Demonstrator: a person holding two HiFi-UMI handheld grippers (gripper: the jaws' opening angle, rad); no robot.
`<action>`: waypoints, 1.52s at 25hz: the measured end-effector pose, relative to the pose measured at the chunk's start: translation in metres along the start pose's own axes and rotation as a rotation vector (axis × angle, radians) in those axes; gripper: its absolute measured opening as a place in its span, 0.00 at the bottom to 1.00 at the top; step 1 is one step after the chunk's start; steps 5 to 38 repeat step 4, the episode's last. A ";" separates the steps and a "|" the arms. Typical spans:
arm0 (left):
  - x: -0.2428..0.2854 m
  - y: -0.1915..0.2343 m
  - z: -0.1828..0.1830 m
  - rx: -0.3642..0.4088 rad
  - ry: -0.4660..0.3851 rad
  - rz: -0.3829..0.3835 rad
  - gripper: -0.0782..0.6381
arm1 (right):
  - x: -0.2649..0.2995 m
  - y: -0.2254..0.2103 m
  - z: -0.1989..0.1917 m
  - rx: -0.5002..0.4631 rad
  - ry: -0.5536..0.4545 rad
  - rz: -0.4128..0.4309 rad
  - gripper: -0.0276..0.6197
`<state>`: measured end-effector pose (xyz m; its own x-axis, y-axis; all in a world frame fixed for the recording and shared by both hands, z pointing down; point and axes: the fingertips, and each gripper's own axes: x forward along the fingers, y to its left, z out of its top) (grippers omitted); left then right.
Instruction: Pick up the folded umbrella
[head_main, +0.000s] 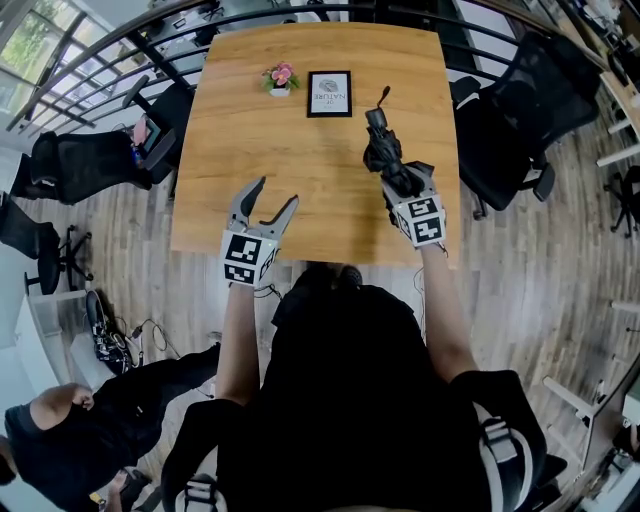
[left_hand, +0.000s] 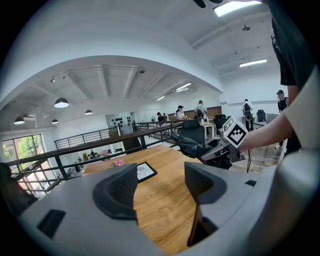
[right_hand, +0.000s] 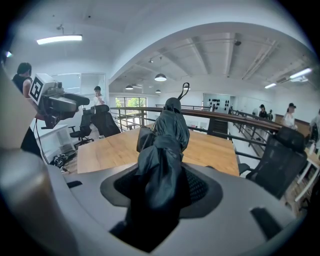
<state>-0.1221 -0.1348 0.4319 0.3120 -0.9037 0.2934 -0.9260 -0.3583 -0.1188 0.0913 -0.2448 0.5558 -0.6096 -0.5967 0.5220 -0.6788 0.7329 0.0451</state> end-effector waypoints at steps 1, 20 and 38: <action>0.000 0.000 0.000 0.001 0.002 0.000 0.54 | 0.000 0.000 0.000 0.000 0.001 0.000 0.40; 0.002 -0.001 0.000 0.004 0.007 -0.002 0.54 | 0.001 -0.002 0.000 0.000 0.003 0.000 0.40; 0.002 -0.001 0.000 0.004 0.007 -0.002 0.54 | 0.001 -0.002 0.000 0.000 0.003 0.000 0.40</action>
